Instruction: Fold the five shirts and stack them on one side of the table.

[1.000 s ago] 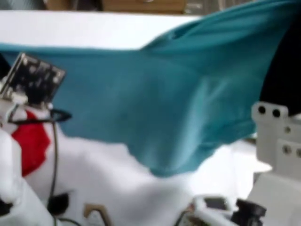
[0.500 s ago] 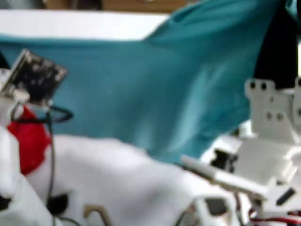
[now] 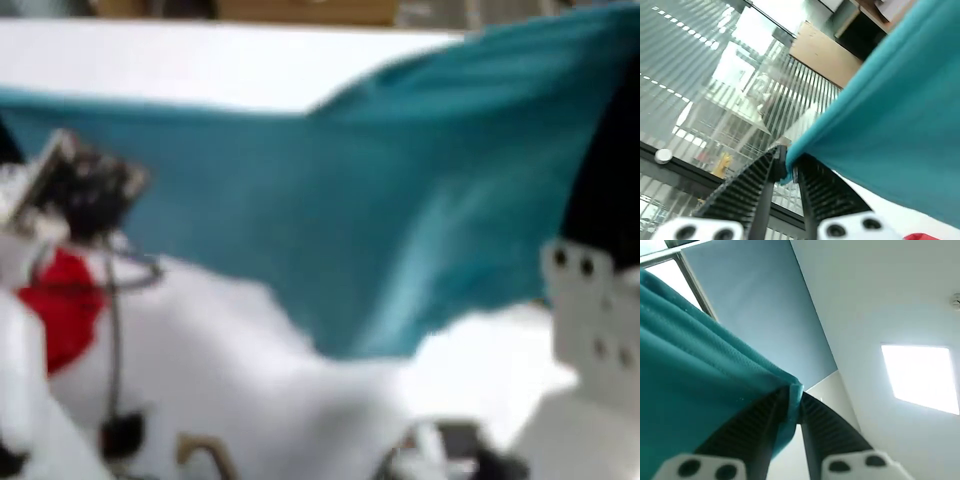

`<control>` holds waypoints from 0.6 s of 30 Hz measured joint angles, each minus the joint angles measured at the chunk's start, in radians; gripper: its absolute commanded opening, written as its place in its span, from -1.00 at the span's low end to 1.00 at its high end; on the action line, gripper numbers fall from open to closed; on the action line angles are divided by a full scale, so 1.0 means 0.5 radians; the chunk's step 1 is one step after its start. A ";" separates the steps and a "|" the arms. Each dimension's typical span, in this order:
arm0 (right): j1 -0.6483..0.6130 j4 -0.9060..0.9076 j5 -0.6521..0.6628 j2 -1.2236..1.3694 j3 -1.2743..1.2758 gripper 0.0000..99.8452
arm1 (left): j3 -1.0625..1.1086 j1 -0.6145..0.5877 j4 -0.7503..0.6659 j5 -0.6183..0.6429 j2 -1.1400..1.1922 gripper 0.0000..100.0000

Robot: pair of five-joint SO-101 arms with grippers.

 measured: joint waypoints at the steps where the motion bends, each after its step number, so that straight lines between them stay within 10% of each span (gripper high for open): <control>1: -0.028 0.025 0.000 -0.028 0.000 -0.96 | 0.000 0.000 0.003 0.000 -0.028 -0.96; 18: -0.147 0.092 0.000 -0.028 0.153 -0.96 | 0.347 0.000 -0.249 -0.006 0.015 -0.96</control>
